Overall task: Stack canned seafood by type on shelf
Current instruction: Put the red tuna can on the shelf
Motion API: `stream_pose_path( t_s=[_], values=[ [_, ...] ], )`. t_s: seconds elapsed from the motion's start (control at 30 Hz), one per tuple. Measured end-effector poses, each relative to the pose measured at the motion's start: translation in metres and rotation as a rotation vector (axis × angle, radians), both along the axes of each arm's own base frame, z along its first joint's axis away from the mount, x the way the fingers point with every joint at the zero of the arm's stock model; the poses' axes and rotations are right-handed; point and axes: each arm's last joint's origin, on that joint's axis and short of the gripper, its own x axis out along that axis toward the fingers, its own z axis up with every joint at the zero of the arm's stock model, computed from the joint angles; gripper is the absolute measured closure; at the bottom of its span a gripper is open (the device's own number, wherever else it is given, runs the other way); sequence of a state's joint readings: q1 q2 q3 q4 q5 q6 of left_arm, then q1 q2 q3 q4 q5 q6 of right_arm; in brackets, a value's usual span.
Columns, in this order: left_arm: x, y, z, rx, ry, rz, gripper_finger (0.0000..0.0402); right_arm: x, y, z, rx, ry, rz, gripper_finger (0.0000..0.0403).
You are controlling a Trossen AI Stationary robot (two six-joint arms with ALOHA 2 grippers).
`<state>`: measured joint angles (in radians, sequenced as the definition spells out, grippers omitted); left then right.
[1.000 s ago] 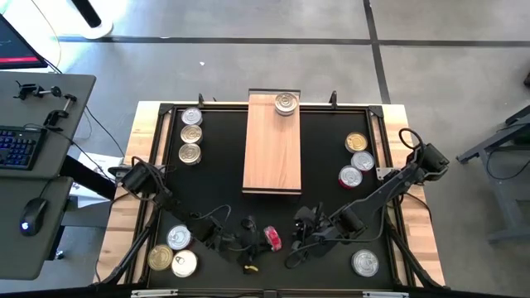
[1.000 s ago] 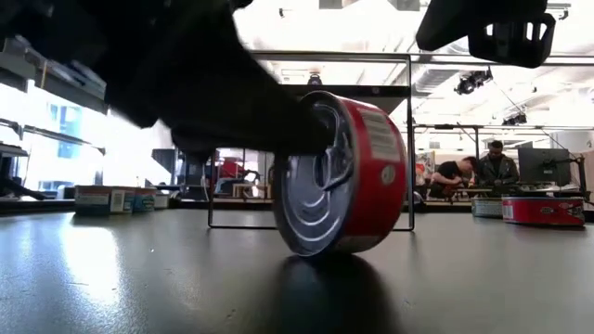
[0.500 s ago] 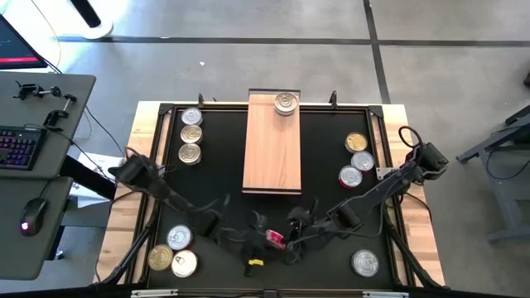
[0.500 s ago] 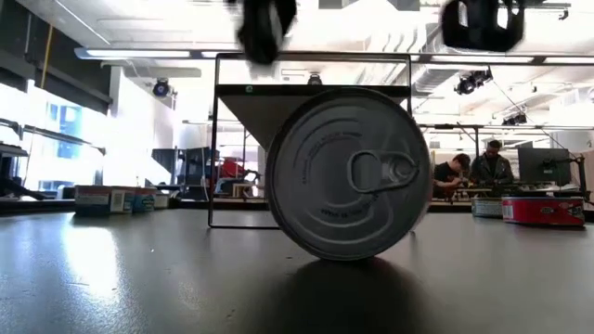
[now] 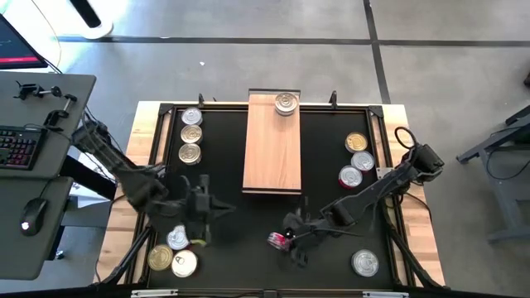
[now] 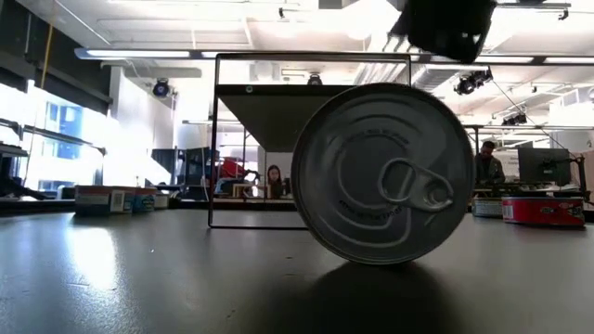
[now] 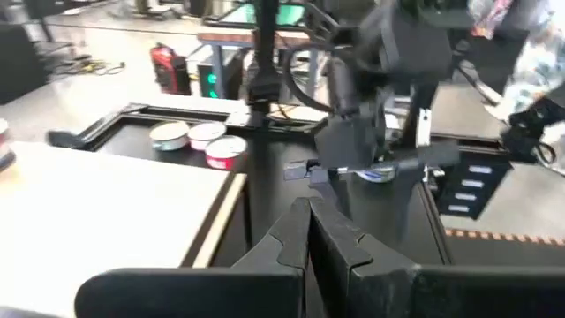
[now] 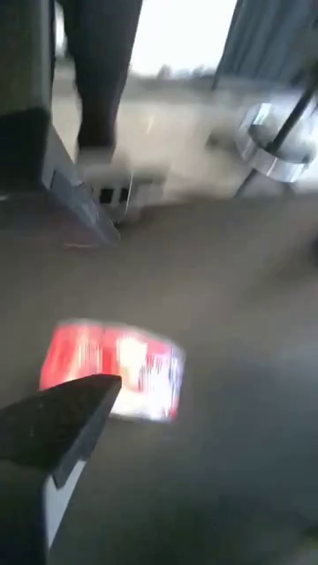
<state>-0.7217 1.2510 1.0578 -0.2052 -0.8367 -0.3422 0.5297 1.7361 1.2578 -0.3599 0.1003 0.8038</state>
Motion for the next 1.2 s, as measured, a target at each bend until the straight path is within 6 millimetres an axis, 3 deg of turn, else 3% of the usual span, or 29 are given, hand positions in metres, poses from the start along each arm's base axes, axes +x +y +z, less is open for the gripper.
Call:
stream_pose_path(
  t_s=[0.27, 0.4, 0.63, 0.87, 1.0, 1.2],
  values=[
    [-0.010, -0.006, -0.022, -0.019, 0.017, 0.058, 0.0401, 0.022, 0.008, 0.002, -0.155, 0.130, 0.044, 0.0158],
    [-0.007, -0.008, -0.032, -0.041, 0.036, 0.066, 0.0401, 0.026, 0.010, -0.006, -0.267, 0.246, -0.046, 0.0158],
    [-0.007, -0.010, -0.033, -0.044, 0.054, 0.026, 0.0401, 0.035, 0.017, -0.013, -0.149, 0.222, -0.119, 0.0158],
    [-0.007, -0.013, -0.034, -0.023, 0.091, -0.066, 0.0401, 0.037, 0.015, -0.022, -0.163, 0.263, -0.157, 0.0158],
    [-0.014, -0.014, -0.027, -0.034, 0.070, -0.092, 0.0402, 0.042, 0.016, -0.040, -0.176, 0.300, -0.157, 0.0158],
    [-0.041, -0.010, 0.005, -0.030, -0.018, -0.188, 0.0401, 0.048, 0.015, -0.061, -0.140, 0.375, -0.173, 0.0170]
  ],
)
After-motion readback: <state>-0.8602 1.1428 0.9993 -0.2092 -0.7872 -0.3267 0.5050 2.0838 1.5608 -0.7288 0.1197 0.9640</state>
